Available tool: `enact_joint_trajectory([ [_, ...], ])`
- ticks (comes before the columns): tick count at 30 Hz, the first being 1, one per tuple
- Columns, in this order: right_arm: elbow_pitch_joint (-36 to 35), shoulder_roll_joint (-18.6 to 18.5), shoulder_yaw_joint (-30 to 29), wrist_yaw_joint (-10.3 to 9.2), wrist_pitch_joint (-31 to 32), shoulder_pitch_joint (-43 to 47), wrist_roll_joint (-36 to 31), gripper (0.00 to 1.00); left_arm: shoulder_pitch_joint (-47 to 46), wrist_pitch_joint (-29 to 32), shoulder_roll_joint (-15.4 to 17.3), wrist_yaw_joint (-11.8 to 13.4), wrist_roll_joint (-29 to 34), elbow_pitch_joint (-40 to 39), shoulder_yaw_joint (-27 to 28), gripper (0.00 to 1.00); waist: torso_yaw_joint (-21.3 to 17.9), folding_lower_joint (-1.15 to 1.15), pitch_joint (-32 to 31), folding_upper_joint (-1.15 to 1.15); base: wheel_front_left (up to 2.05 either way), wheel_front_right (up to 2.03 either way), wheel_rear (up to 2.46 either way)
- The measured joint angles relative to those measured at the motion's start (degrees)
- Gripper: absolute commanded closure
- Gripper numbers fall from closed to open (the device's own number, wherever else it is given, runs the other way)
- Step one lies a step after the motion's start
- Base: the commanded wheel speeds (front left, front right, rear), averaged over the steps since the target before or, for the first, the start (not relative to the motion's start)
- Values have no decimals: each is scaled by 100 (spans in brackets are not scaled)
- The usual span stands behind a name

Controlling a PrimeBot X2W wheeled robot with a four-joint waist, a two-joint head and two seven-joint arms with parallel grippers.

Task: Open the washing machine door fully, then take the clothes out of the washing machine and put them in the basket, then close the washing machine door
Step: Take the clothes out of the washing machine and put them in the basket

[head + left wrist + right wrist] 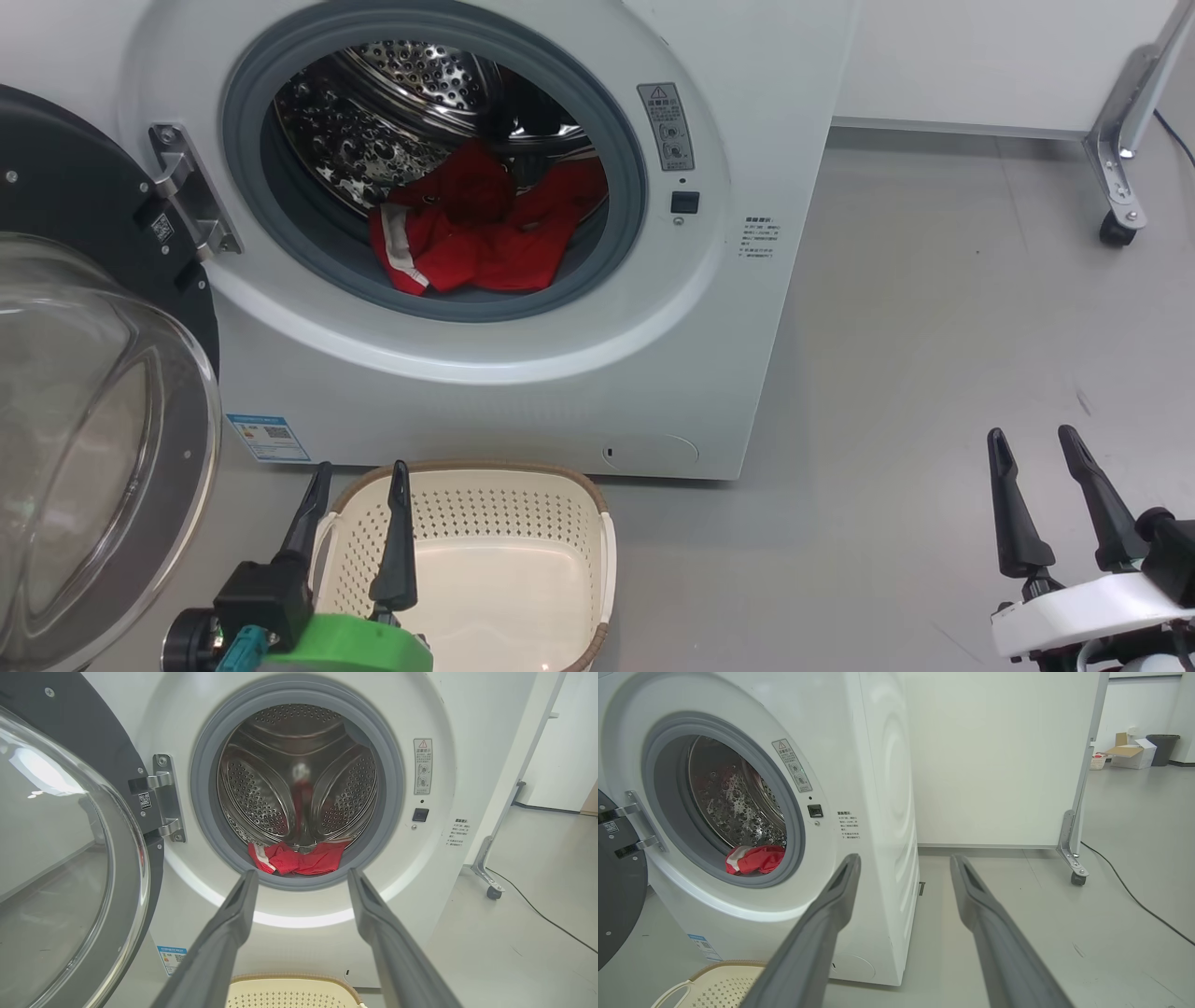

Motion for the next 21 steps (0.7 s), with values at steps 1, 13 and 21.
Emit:
enact_joint_trajectory([
  [1,1,7,0,0,0,0,0,0,0,0,0,0,0,7,-7,0,0,0,-6,0,2,-2,0],
  [13,-1,48,-5,7,0,1,0,0,12,0,-1,-2,0,31,-76,0,-20,0,44,0,0,0,0],
  [21,0,51,-26,8,0,1,0,0,12,0,-1,-2,0,34,-83,0,-45,0,93,0,0,0,0],
])
